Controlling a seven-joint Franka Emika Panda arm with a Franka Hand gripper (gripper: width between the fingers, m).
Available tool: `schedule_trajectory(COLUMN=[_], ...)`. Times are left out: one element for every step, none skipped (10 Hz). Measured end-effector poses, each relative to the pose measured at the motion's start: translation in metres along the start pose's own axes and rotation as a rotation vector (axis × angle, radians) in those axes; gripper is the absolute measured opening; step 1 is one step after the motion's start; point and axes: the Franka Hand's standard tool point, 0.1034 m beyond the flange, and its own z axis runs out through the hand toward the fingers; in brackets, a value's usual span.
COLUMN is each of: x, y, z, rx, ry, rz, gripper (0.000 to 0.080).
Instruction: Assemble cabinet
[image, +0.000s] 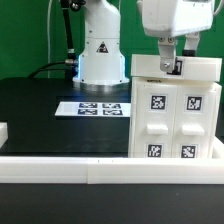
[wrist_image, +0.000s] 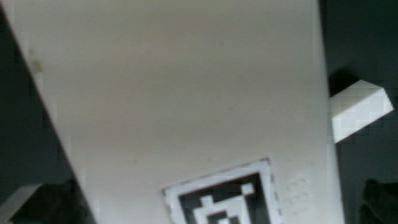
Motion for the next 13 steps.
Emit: schedule_trajectory(x=[0.0007,0.0001,-0.0003,-0.0004,-0.0005,-0.0007,-0.0007,-0.0006,-0.0006,-0.0011,-0.0013,-0.0004,0.0012], y=[0.0007,0.0009,0.0012,0.0012,0.0013,0.0015,0.0015,0.0014,0.0014,0.0013,0.0022,0.0016,0.0013], z=[-0.0011,-0.0008,-0.0008,-0.0008,-0.0008,-0.0008,-0.0008,-0.0007,-0.0007,-0.0003,-0.0001,0.0,0.0001], rx=[-0.002,-0.001,-0.001,-0.001,-0.001,-0.001,-0.001,0.0,0.0,0.0,-0.001,-0.008,-0.009], ry=[0.002,0.001,0.001,0.001,0.001,0.001,0.001,0.002,0.002,0.001,0.017,0.03,0.038], rz=[0.001,0.002,0.003,0.004,0.025,0.026,0.028,0.095,0.173,0.261,0.372,0.517,0.687], gripper=[0.0683,0.0683,0.0555,0.0555,0.0555,0.0555,0.0555,0.0555,0.0555,0.0556,0.0556,0.0556,0.0557])
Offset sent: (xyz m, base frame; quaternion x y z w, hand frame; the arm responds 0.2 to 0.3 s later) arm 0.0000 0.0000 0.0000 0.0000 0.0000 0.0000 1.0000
